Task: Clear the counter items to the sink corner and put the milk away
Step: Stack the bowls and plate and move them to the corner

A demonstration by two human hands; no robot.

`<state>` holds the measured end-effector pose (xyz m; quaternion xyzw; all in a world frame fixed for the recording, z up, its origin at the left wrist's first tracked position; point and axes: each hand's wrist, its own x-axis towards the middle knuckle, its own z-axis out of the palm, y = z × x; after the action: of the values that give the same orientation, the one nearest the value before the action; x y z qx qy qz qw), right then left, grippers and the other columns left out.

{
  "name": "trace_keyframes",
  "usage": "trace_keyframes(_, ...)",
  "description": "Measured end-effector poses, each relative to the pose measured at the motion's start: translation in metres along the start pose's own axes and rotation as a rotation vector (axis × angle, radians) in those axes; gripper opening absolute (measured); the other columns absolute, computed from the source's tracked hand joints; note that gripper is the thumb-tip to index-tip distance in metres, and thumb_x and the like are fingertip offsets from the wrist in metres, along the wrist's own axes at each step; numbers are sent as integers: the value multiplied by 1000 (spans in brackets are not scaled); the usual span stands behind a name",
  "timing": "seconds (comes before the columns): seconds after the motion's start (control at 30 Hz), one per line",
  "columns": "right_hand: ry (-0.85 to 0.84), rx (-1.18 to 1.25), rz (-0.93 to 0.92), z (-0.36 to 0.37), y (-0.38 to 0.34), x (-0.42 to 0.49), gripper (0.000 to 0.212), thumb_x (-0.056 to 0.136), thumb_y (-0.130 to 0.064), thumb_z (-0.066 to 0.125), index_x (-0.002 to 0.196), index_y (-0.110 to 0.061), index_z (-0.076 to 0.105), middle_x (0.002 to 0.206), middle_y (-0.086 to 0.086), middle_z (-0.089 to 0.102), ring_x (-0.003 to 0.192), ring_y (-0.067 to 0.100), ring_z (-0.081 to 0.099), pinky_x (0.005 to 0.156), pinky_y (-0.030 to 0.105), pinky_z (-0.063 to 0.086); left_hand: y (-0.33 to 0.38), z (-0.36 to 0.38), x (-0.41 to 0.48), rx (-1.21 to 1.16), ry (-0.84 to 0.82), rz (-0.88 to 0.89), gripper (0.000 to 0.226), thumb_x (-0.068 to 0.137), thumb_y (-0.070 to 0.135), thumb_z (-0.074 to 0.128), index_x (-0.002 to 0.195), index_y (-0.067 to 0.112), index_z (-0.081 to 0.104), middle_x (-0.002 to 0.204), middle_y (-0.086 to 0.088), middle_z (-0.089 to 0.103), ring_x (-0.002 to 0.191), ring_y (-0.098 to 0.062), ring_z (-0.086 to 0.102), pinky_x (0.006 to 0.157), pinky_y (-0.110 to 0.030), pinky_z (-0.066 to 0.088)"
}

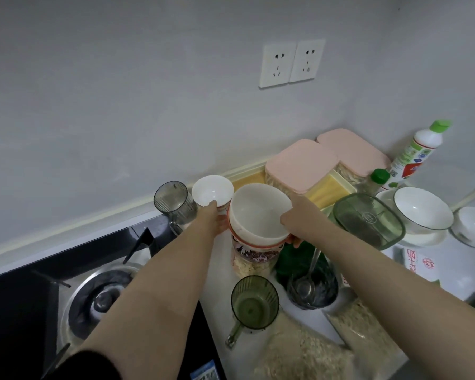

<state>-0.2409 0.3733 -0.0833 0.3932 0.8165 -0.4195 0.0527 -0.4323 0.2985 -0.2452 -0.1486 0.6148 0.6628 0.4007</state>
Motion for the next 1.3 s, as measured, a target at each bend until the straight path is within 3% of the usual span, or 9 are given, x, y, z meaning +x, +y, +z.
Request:
trace_keyframes(0.2,-12,20,-6,4,3,1,40,87,0,34,125,-6,45,70,11,55,44,19,51,35,24,45,10,6,-23,5,128,1,47,94,13,49,139,7,37,114,-16,62,95,-31,61,80,-42,52)
trace_keyframes(0.3,-5,20,-10,2,6,2,39,86,1,35,123,-5,46,69,10,56,44,20,51,35,25,45,20,15,-54,115,105,42,40,98,9,36,136,-3,41,87,-10,58,67,-17,55,47,-19,51)
trace_keyframes(0.43,0,14,4,1,7,1,40,87,0,34,125,-4,47,65,11,56,41,19,51,36,25,46,32,24,-76,198,204,163,41,98,7,36,136,-6,37,122,-18,54,101,-31,57,38,-7,39)
trace_keyframes(0.5,6,14,6,1,7,1,40,88,-1,33,126,-5,45,63,10,55,34,14,49,33,23,44,43,25,-89,174,182,213,39,95,7,39,132,-8,41,113,-19,59,82,-30,63,24,-12,32)
trace_keyframes(0.6,24,12,-9,1,6,2,38,88,-1,34,124,1,45,63,11,54,24,9,46,29,22,41,58,21,-107,105,125,249,33,92,4,41,123,-7,46,83,-18,61,40,-18,60,30,-19,45)
trace_keyframes(0.73,18,2,-13,2,3,-2,39,89,-1,33,127,1,43,65,15,54,29,15,49,28,22,40,72,10,-126,126,83,334,38,88,12,42,118,-11,50,98,-24,67,78,-34,69,73,-47,58)
trace_keyframes(0.9,37,-8,-20,3,4,-10,46,88,-1,32,133,0,40,66,17,57,42,22,53,32,26,45,87,1,-168,301,98,523,22,92,9,33,80,1,50,49,-14,56,39,-25,52,33,-19,41)
trace_keyframes(1.13,-13,101,-35,-5,1,-22,40,90,-6,38,129,2,44,58,15,55,38,17,52,36,26,47,102,-2,-217,514,33,651,27,88,9,31,69,7,50,53,-14,52,38,-19,43,41,-18,30)
trace_keyframes(1.3,-83,333,-34,-22,7,-37,48,99,-41,33,120,-2,51,87,13,59,60,22,56,53,31,49,98,3,-238,803,-38,652,32,87,10,32,62,3,50,50,-12,53,31,-16,38,37,-16,27)
